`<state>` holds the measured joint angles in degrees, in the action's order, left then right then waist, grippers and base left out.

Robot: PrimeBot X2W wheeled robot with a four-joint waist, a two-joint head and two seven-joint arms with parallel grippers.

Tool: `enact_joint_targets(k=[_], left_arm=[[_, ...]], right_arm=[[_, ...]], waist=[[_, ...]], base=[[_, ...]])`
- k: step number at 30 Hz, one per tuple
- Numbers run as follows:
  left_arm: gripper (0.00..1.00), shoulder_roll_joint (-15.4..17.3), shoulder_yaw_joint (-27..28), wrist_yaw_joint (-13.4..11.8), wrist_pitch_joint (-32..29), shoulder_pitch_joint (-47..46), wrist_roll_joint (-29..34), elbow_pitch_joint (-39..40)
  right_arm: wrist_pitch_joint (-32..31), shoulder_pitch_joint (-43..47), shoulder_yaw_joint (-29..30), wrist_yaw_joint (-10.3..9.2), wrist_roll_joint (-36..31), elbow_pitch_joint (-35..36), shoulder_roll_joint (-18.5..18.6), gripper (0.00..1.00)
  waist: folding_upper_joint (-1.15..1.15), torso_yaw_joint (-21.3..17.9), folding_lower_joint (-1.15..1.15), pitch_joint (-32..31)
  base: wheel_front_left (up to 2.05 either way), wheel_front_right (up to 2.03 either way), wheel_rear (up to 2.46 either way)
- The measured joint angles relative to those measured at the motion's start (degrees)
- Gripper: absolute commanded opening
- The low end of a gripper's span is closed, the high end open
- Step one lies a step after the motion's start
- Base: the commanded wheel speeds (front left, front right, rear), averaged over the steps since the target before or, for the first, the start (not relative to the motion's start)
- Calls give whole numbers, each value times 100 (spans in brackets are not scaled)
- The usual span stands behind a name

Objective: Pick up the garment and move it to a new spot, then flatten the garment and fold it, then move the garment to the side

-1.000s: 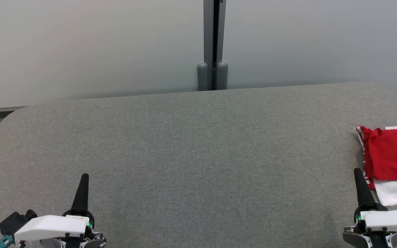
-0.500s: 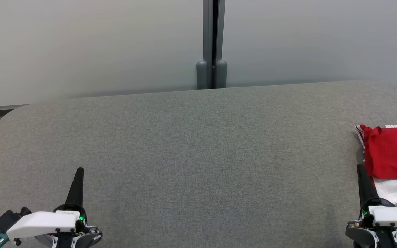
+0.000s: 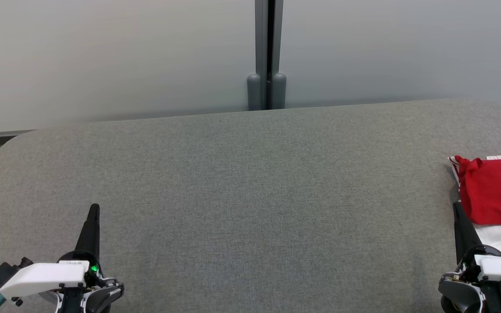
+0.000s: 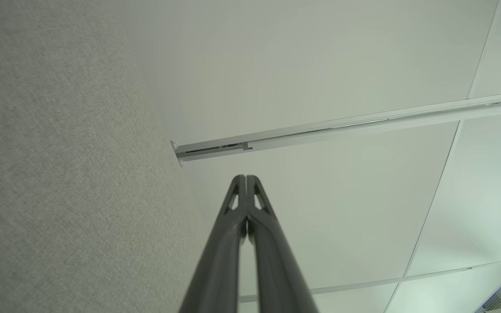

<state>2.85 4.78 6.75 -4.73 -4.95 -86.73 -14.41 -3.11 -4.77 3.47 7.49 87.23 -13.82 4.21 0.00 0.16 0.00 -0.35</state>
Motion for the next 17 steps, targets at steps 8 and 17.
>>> enact_joint_targets(k=[8,17], left_arm=[[0,1,75,26,-81,-27,-277,11],[0,1,147,55,-164,-79,-530,25]], right_arm=[[-102,-38,67,0,313,-8,-3,0],[-181,-109,126,0,608,-11,-9,0]], waist=[[0,-8,0,25],[0,-15,0,50]], base=[[0,0,0],[0,0,0]])
